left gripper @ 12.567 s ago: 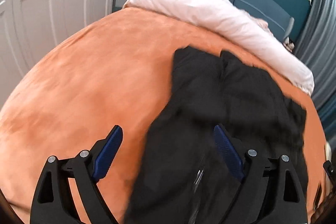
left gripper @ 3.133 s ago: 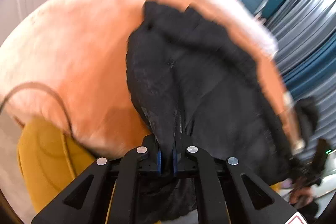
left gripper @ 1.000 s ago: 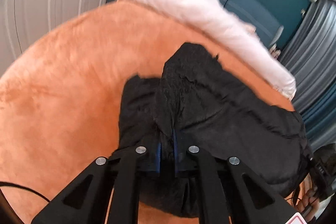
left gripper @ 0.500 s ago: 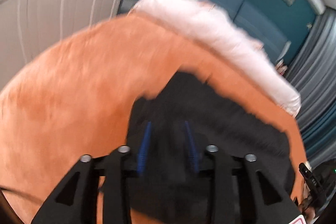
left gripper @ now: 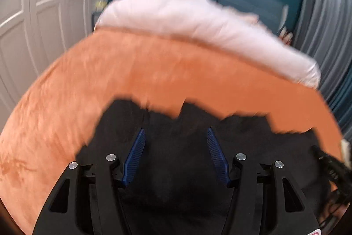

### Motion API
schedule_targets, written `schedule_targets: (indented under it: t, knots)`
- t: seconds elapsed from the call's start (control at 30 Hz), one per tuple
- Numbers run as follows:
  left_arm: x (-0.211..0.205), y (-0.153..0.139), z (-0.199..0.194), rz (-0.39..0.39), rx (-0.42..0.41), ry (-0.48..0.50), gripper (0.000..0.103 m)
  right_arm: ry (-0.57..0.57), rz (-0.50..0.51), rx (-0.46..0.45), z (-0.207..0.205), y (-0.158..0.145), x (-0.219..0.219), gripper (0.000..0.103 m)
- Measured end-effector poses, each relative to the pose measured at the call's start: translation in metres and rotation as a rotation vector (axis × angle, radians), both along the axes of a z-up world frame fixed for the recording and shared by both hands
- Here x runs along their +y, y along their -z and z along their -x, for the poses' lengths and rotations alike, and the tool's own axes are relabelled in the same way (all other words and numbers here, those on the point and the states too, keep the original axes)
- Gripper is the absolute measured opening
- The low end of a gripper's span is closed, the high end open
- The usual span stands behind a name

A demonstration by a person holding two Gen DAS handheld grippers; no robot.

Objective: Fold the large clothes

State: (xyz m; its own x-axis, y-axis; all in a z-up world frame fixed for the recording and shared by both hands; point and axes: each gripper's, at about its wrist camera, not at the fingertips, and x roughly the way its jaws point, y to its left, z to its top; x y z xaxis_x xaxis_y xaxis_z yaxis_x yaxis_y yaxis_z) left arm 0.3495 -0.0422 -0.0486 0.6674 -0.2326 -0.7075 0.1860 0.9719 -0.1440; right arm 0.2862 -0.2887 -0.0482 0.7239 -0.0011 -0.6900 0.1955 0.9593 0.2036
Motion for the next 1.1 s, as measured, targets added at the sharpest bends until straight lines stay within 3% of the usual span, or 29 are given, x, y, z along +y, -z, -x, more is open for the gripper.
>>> schedule_targets:
  t: [0.07, 0.4, 0.67, 0.77, 0.83, 0.87, 0.9, 0.93, 0.97, 1.0, 1.1]
  knots:
    - [0.001, 0.026, -0.007, -0.015, 0.023, 0.007, 0.059, 0.014, -0.048, 0.023, -0.005, 0.020, -0.007, 0.000]
    - [-0.011, 0.057, -0.013, -0.004, -0.037, -0.002, 0.060, 0.021, -0.119, 0.014, -0.021, 0.056, -0.010, 0.000]
    - [-0.023, 0.073, -0.024, -0.046, -0.037, -0.024, 0.060, 0.032, -0.102, 0.028, -0.032, 0.066, -0.005, 0.000]
    - [-0.018, 0.070, -0.023, -0.035, -0.009, -0.019, 0.060, 0.042, -0.090, 0.054, -0.024, 0.052, -0.007, 0.000]
    - [0.002, 0.057, -0.012, 0.009, 0.030, -0.019, 0.059, 0.073, -0.107, 0.014, 0.006, 0.026, -0.011, 0.012]
    - [0.017, 0.047, 0.000, 0.045, 0.034, -0.024, 0.059, 0.079, -0.109, -0.023, 0.030, 0.011, -0.013, 0.036]
    - [0.038, 0.033, 0.019, 0.092, 0.020, -0.035, 0.061, 0.095, -0.085, -0.057, 0.058, -0.002, -0.015, 0.051]
    - [0.060, 0.021, 0.039, 0.123, -0.006, -0.056, 0.065, 0.107, -0.065, -0.079, 0.080, -0.009, -0.016, 0.073]
    - [0.080, 0.013, 0.057, 0.137, -0.025, -0.085, 0.077, 0.116, -0.052, -0.085, 0.106, -0.010, -0.019, 0.078]
    - [0.101, 0.009, 0.075, 0.151, -0.035, -0.118, 0.083, 0.119, -0.053, -0.066, 0.121, -0.007, -0.021, 0.078]
    - [0.158, 0.026, 0.113, 0.189, 0.075, -0.217, 0.085, 0.157, -0.120, 0.073, 0.167, 0.028, -0.028, 0.078]
